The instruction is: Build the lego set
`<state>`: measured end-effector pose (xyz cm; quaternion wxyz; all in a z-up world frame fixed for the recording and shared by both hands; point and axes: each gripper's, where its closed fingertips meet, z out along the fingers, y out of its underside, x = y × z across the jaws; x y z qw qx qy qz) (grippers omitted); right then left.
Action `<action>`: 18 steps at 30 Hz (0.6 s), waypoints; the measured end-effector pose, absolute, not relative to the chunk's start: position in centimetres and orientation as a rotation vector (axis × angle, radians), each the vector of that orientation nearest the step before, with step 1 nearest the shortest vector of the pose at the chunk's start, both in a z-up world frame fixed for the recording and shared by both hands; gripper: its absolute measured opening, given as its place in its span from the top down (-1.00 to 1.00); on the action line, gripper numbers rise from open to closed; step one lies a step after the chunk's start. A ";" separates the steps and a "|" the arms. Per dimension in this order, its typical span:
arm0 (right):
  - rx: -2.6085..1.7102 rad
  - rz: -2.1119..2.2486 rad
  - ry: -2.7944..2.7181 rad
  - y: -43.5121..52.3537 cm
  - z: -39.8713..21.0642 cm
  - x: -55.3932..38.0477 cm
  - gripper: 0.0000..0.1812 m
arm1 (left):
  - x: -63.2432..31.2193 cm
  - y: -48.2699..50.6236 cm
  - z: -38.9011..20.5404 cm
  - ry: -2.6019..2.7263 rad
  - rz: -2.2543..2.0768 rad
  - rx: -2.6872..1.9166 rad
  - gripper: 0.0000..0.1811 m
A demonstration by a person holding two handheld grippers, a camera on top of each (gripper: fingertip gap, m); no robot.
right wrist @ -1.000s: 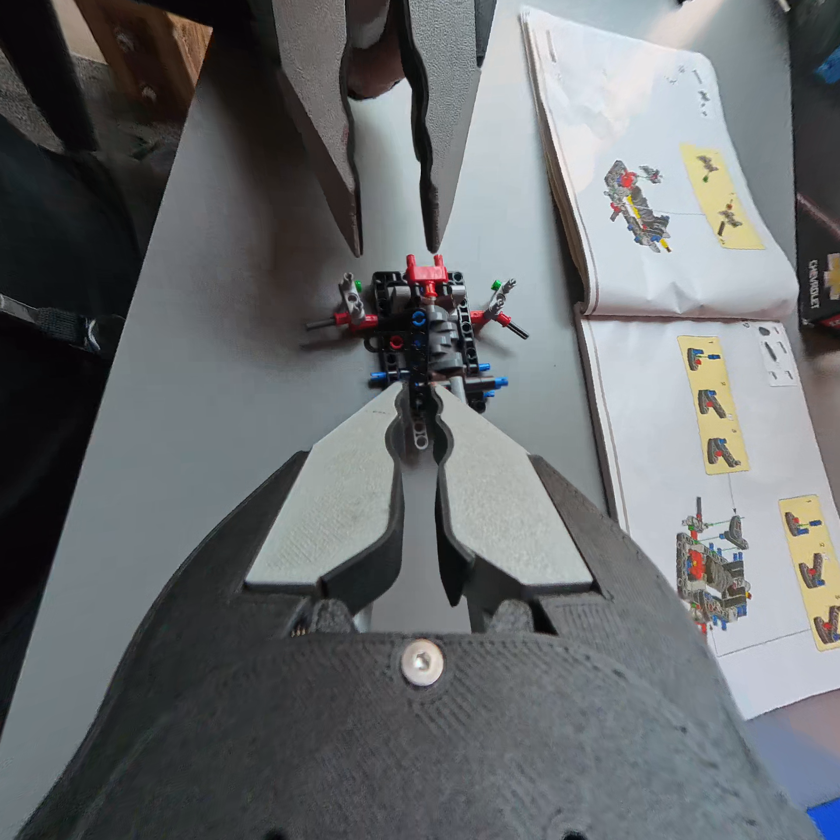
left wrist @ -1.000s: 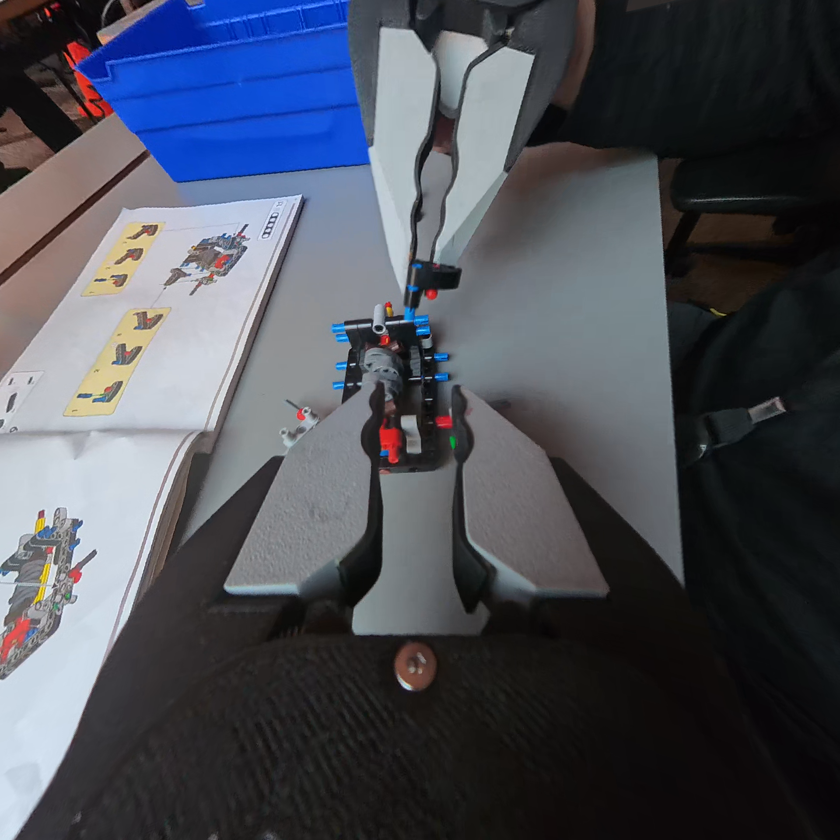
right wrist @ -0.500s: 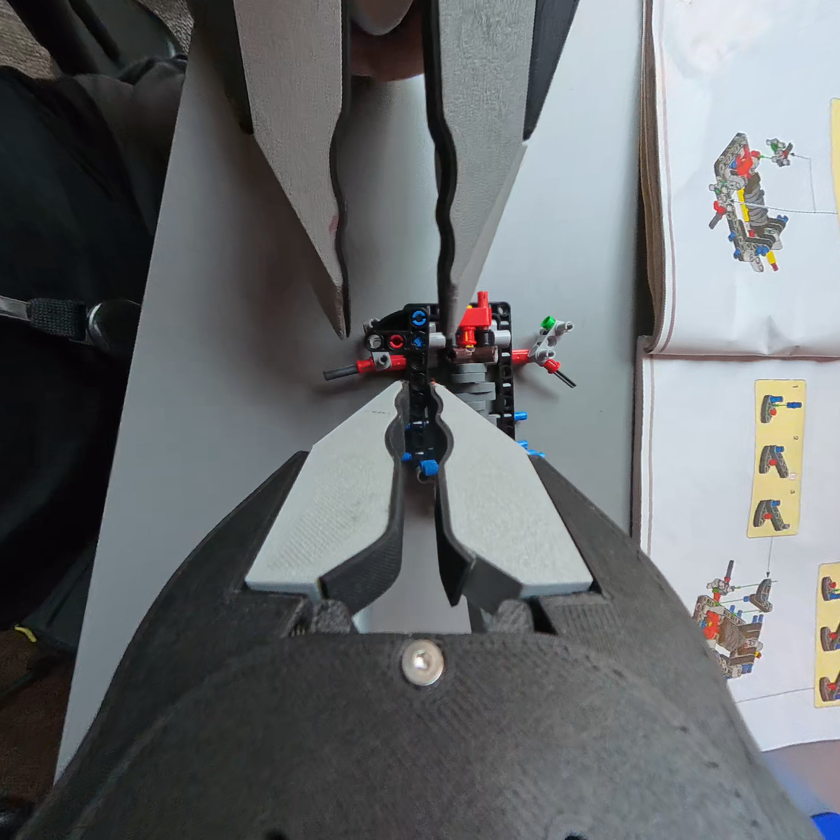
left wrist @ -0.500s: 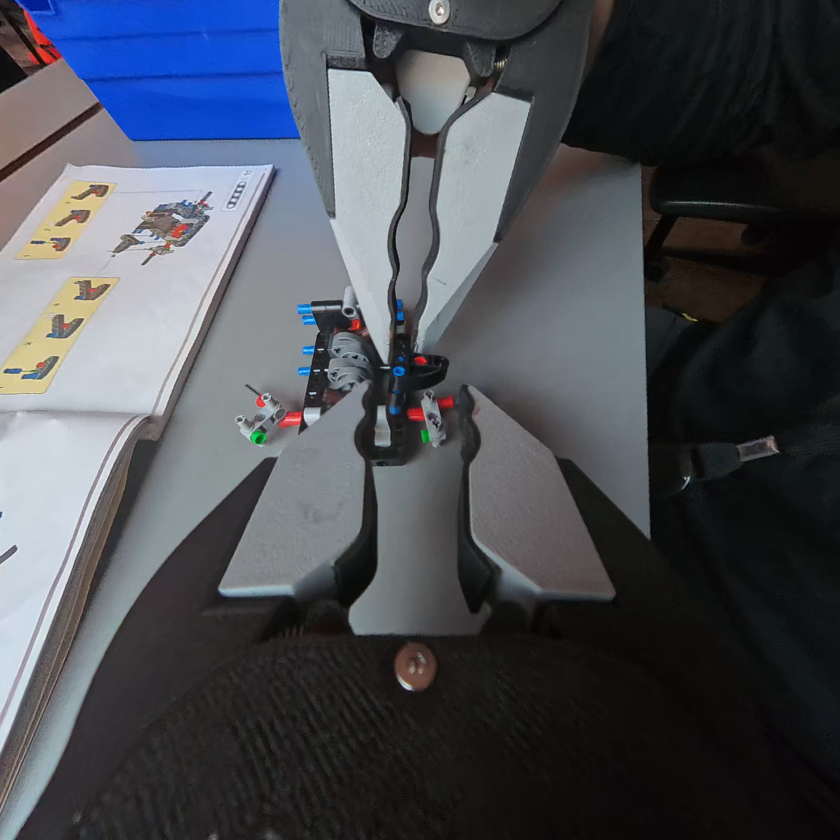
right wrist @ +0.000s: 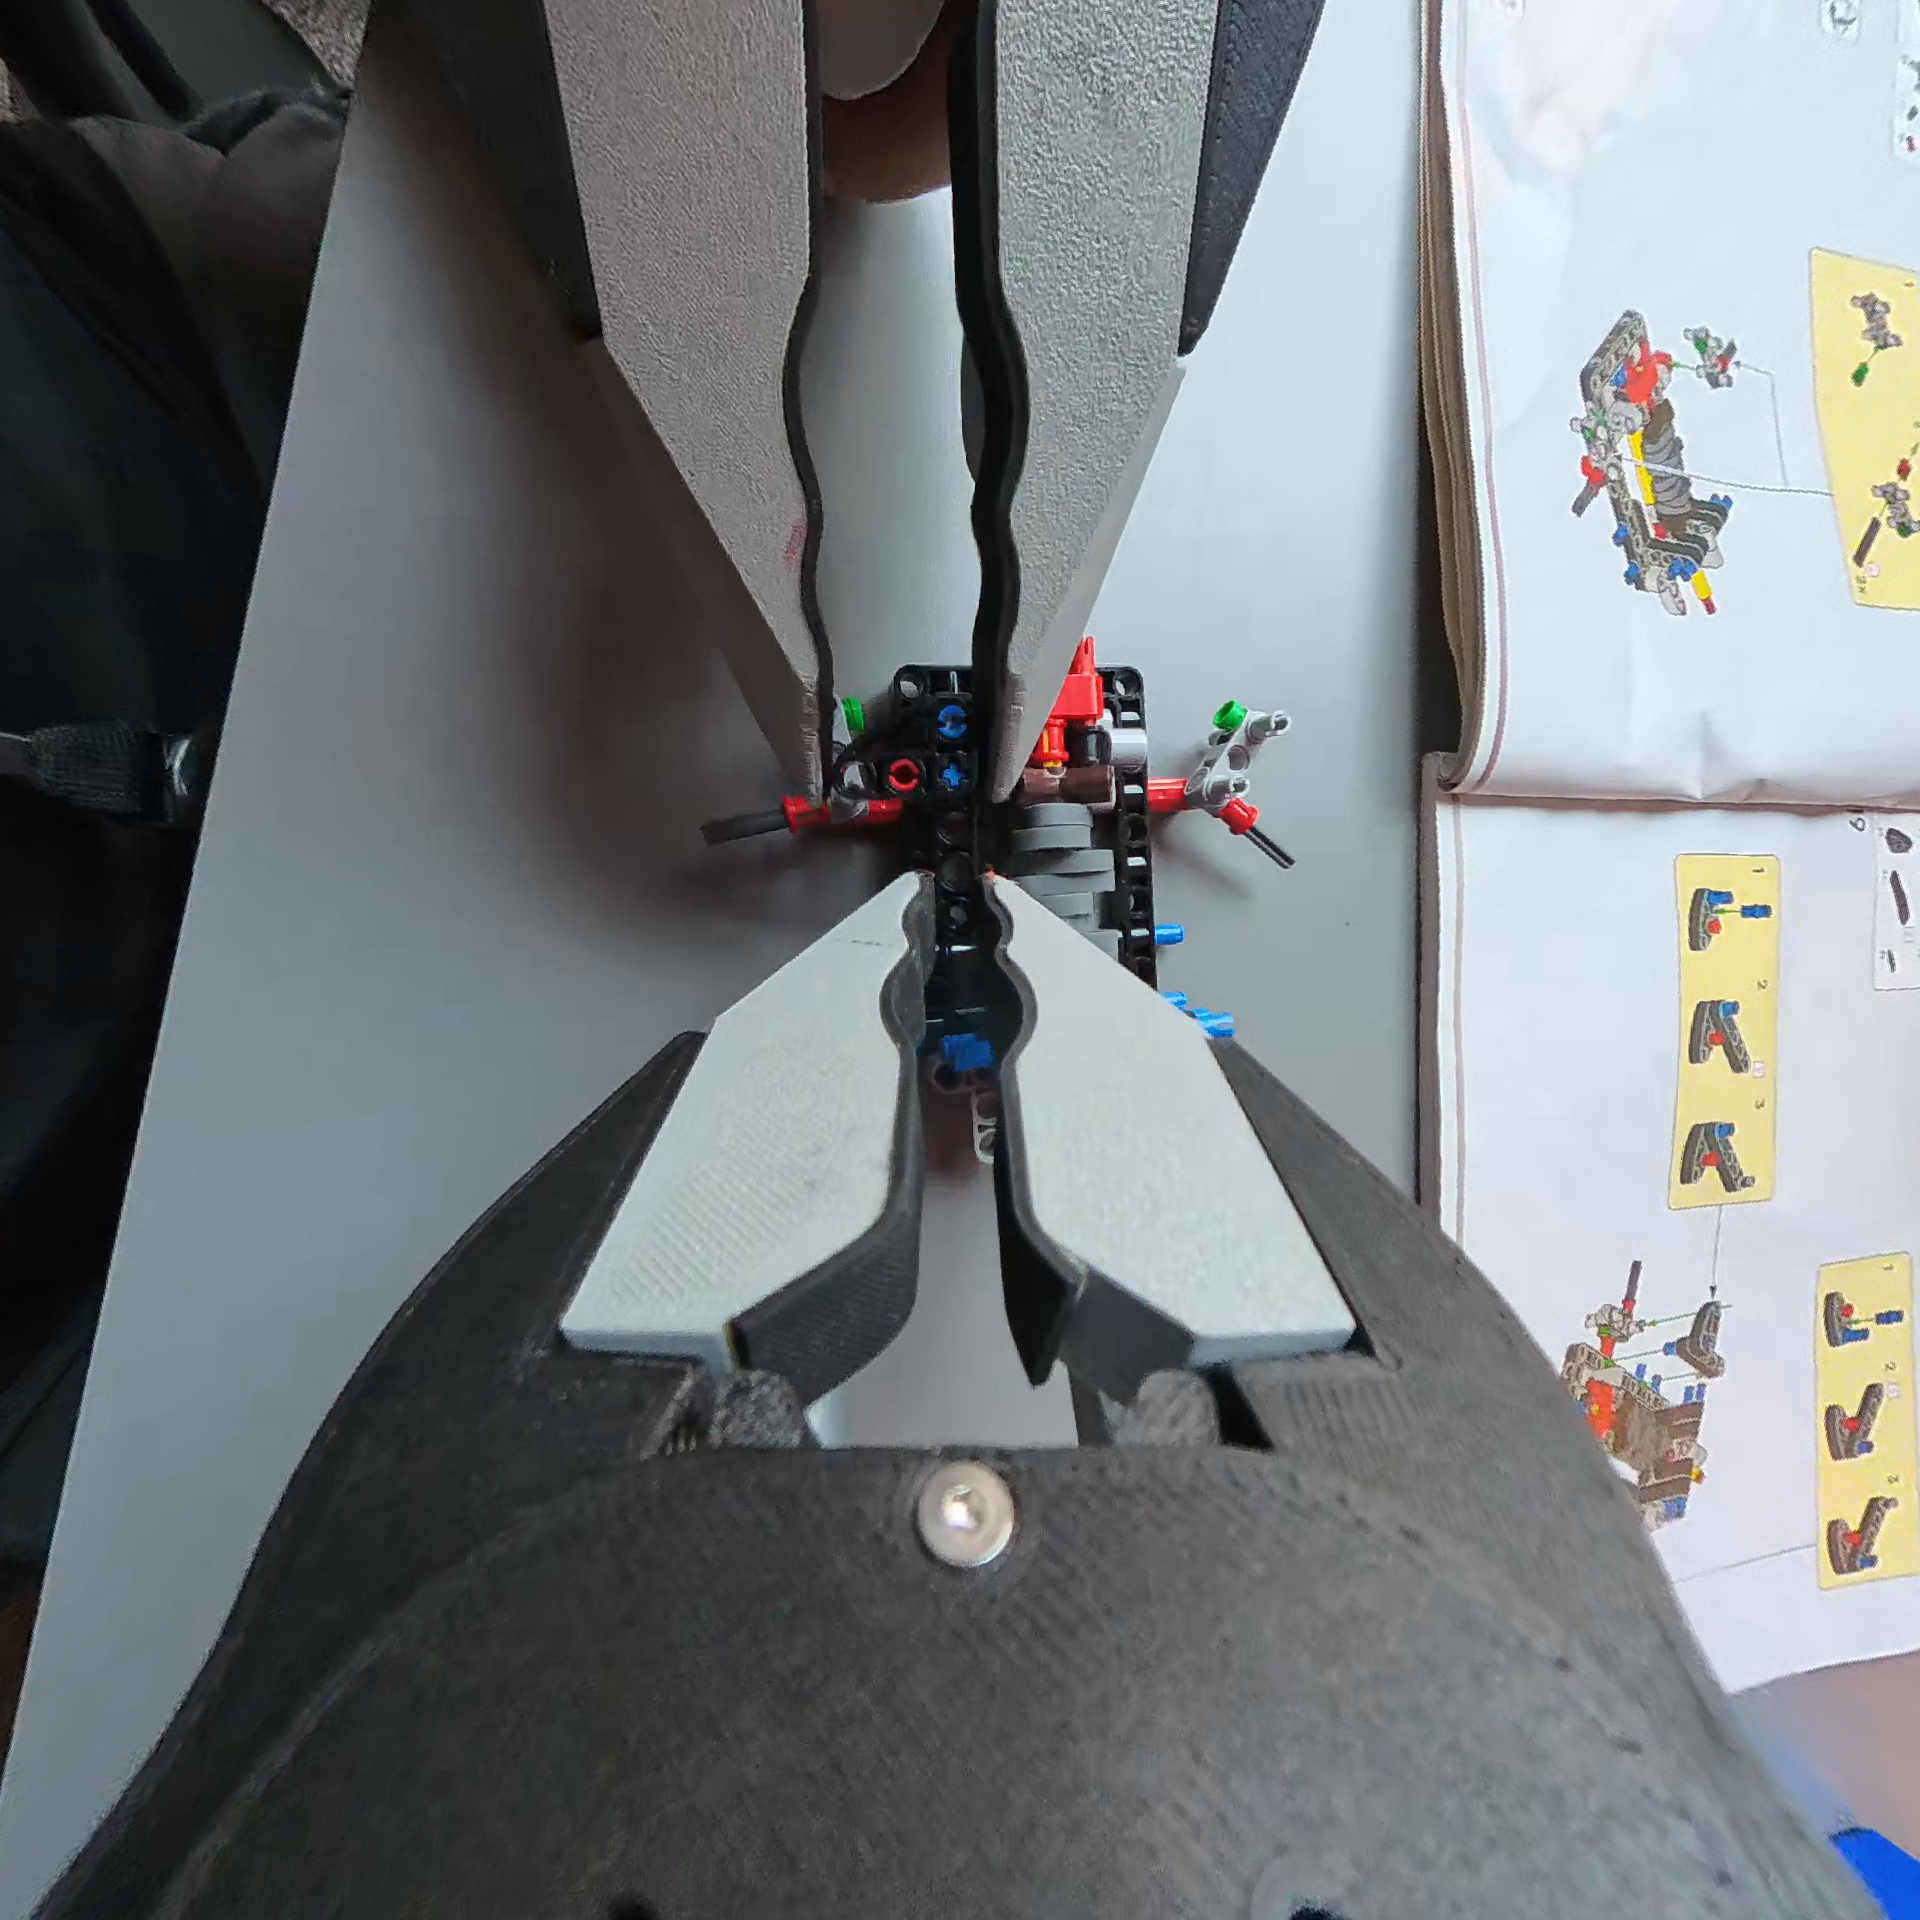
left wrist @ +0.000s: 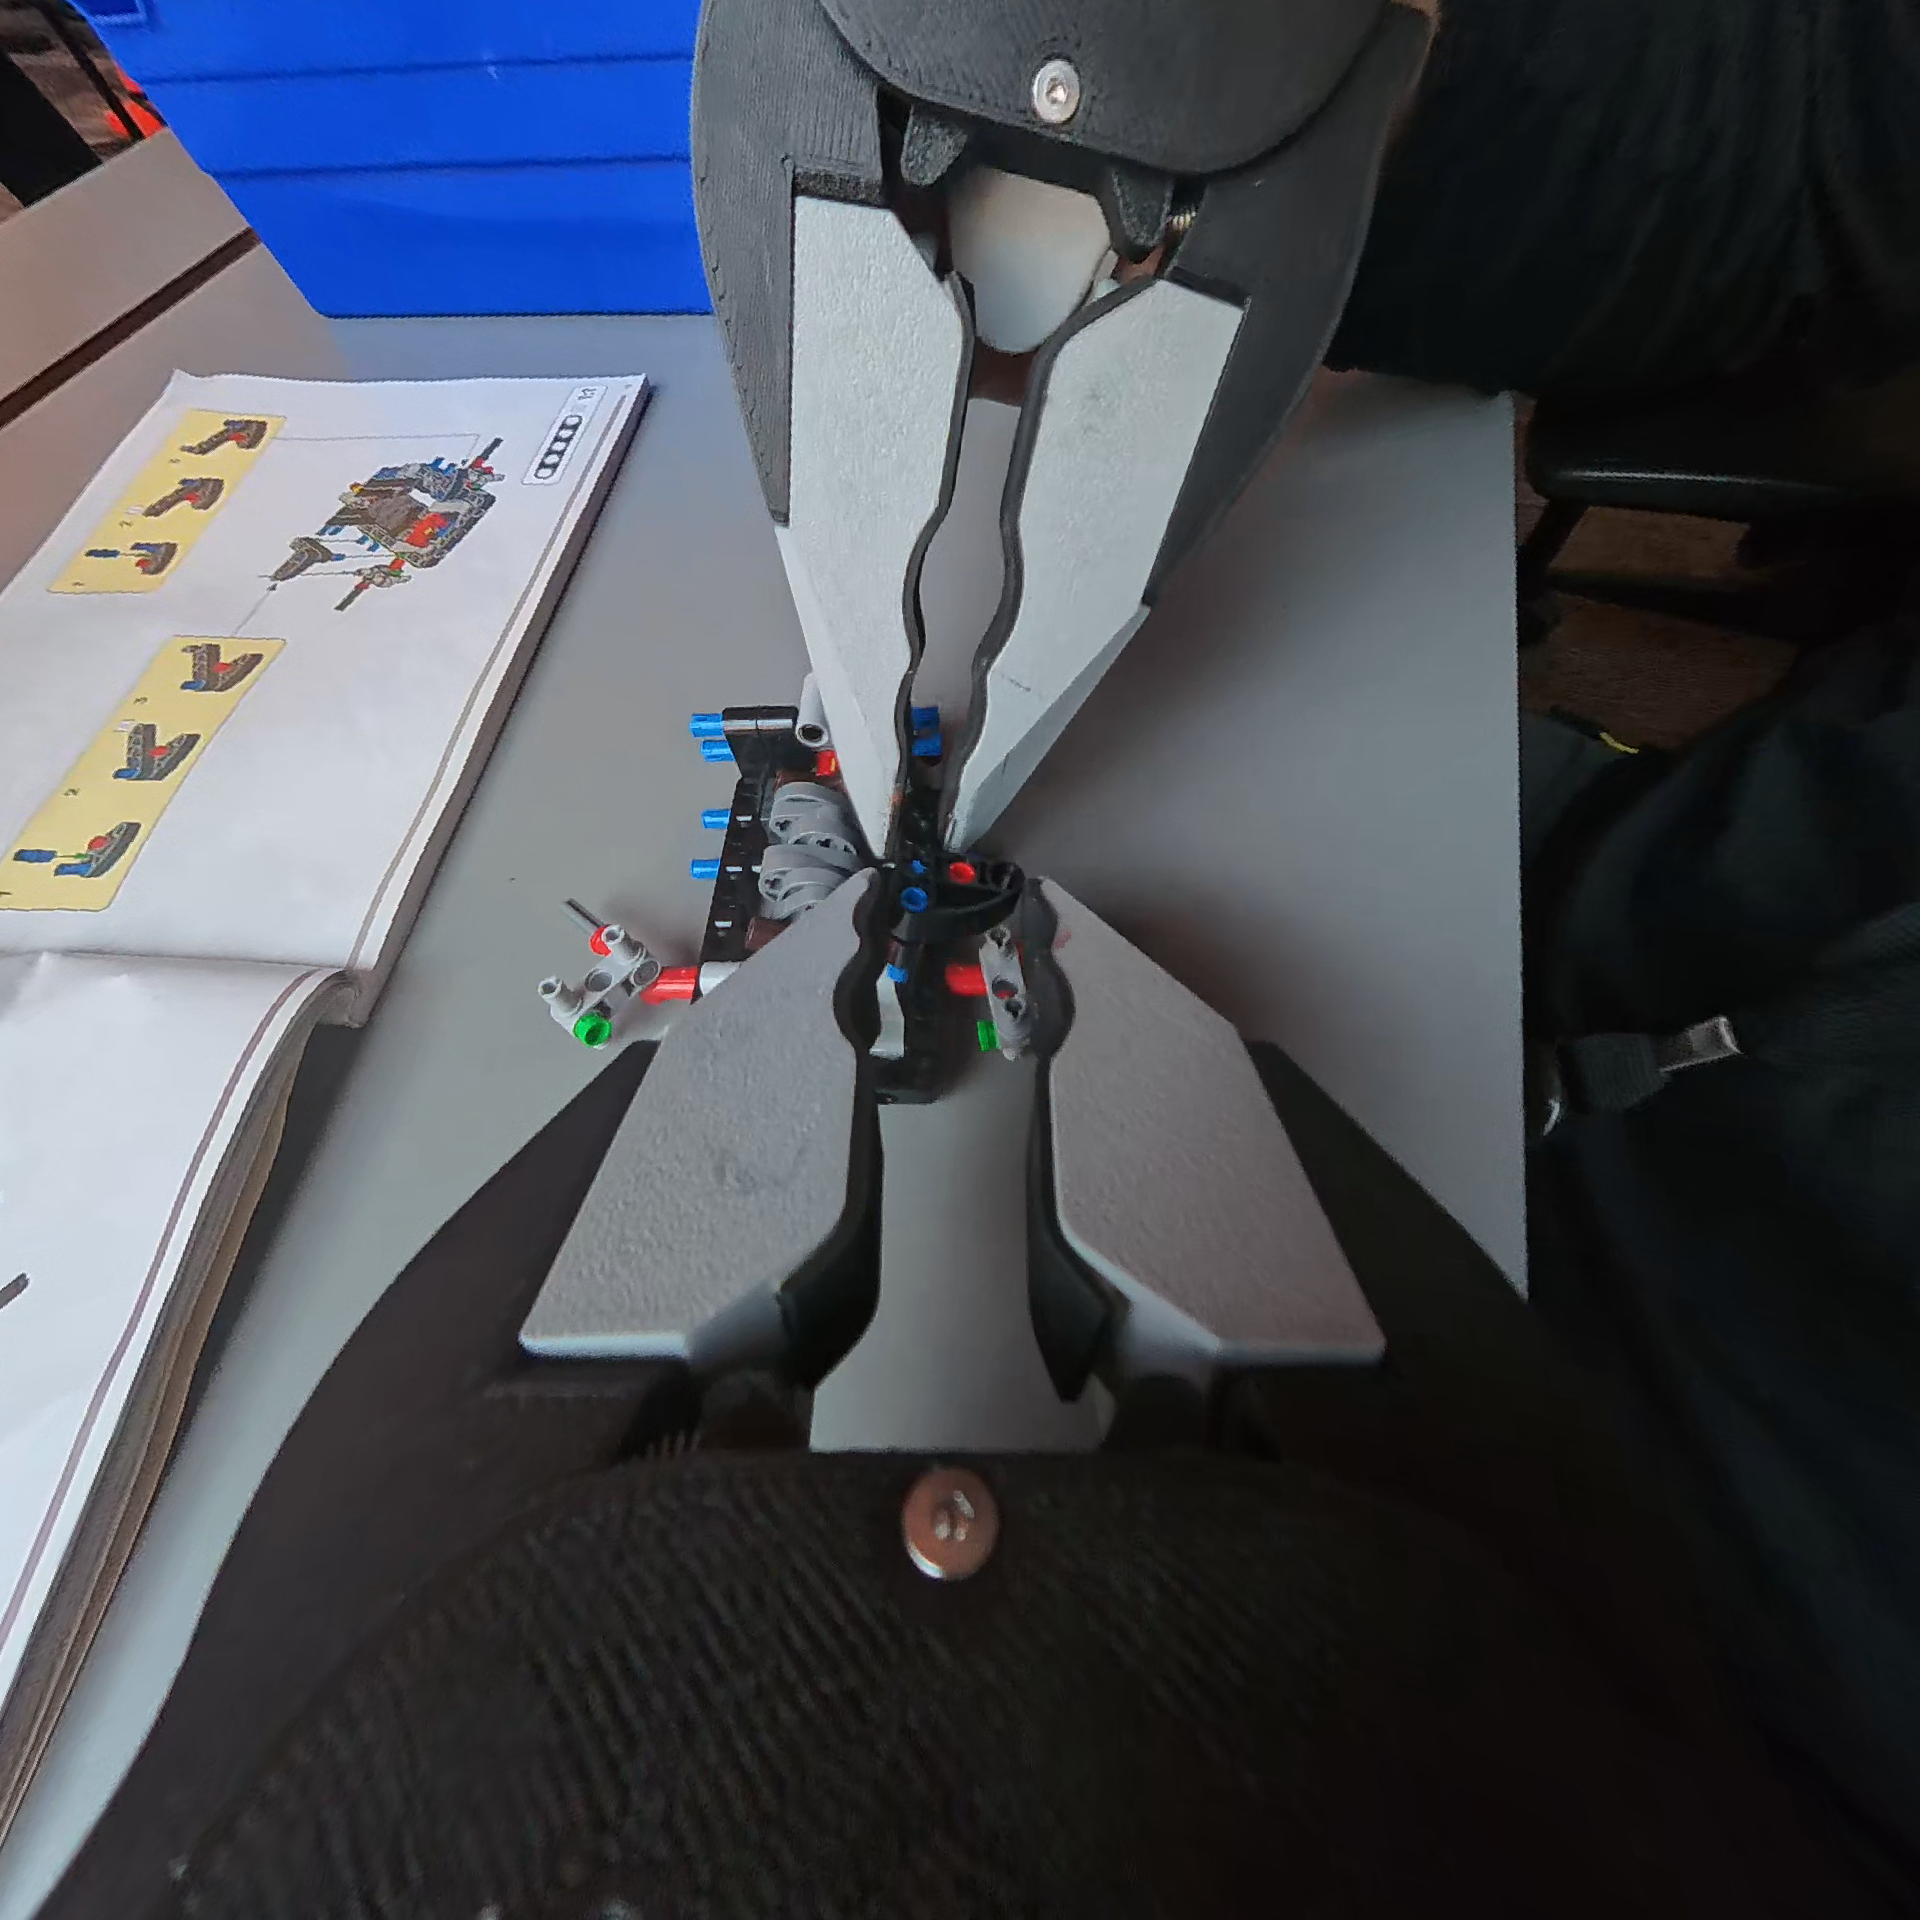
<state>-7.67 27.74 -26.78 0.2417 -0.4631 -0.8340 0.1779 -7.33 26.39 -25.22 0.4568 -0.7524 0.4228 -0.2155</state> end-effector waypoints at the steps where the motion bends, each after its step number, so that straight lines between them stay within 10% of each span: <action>1: -1.256 0.496 -2.267 27.7 -26.6 -7.7 0.96 | -7.3 26.4 -25.1 1.042 -0.535 -1.846 0.76; 18: -1.193 0.931 -1.986 29.1 -23.1 -5.6 0.96 | -11.1 27.5 -22.3 0.917 -0.417 -1.673 0.69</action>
